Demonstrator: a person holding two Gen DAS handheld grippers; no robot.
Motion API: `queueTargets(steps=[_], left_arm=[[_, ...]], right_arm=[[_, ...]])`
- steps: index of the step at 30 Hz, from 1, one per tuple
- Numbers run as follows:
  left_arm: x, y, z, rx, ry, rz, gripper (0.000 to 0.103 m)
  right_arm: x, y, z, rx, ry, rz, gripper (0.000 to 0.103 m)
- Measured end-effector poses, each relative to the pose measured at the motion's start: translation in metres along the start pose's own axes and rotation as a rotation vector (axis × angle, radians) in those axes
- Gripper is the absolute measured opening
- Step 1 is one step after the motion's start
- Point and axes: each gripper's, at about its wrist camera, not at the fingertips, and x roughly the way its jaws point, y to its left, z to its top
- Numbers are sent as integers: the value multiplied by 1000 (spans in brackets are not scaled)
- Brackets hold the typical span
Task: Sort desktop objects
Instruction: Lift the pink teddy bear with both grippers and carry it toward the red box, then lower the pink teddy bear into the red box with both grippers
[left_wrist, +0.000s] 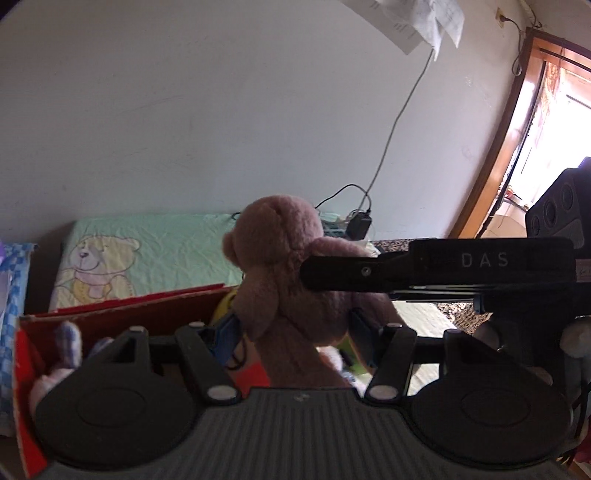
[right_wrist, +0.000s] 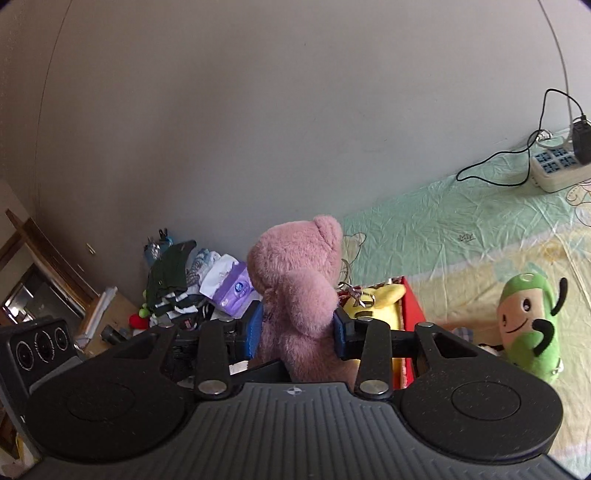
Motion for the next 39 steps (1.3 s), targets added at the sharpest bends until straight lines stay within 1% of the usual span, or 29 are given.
queueTargets(steps=[3, 7, 8, 9, 10, 12, 15, 17, 21, 23, 25, 27, 28, 29, 30, 32, 34, 37, 39], left_arm=[[6, 24, -7, -22, 32, 35, 60], [16, 44, -16, -41, 69, 62, 60], [16, 50, -21, -45, 79, 66, 55], [19, 54, -23, -44, 96, 69, 54], [24, 58, -25, -49, 116, 63, 54], [30, 64, -33, -67, 141, 58, 54], [39, 71, -43, -77, 178, 77, 54], [41, 76, -47, -88, 182, 73, 54], [41, 81, -38, -100, 177, 70, 54], [41, 83, -33, -103, 169, 73, 54], [41, 84, -31, -83, 162, 83, 55], [47, 83, -31, -39, 179, 127, 57], [52, 82, -33, -16, 195, 151, 61], [55, 82, -35, 0, 207, 171, 69], [56, 82, -37, 9, 208, 182, 71], [54, 85, -37, 11, 207, 182, 72], [53, 86, -38, 18, 210, 198, 75], [49, 90, -39, 15, 207, 218, 75], [47, 91, -40, 23, 209, 248, 70]], right_arm=[[31, 15, -5, -37, 55, -53, 41], [63, 29, -17, -80, 111, -135, 40], [69, 31, -20, -88, 122, -155, 37], [74, 34, -23, -103, 128, -182, 31], [78, 35, -25, -118, 129, -207, 23], [90, 32, -28, -106, 160, -231, 23], [106, 25, -35, -88, 192, -273, 22], [112, 20, -39, -59, 191, -273, 22], [110, 19, -42, -4, 126, -264, 21], [107, 18, -43, 33, 73, -260, 21], [103, 17, -45, 67, 14, -251, 21], [103, 15, -53, 104, -40, -246, 21], [105, 12, -56, 122, -45, -253, 21], [109, 11, -59, 131, -41, -266, 21], [111, 10, -62, 128, -42, -270, 21], [111, 11, -64, 92, -52, -265, 22], [109, 12, -62, 78, -27, -253, 23], [95, 5, -56, 135, 5, -201, 23], [83, 5, -54, 121, 26, -200, 22]])
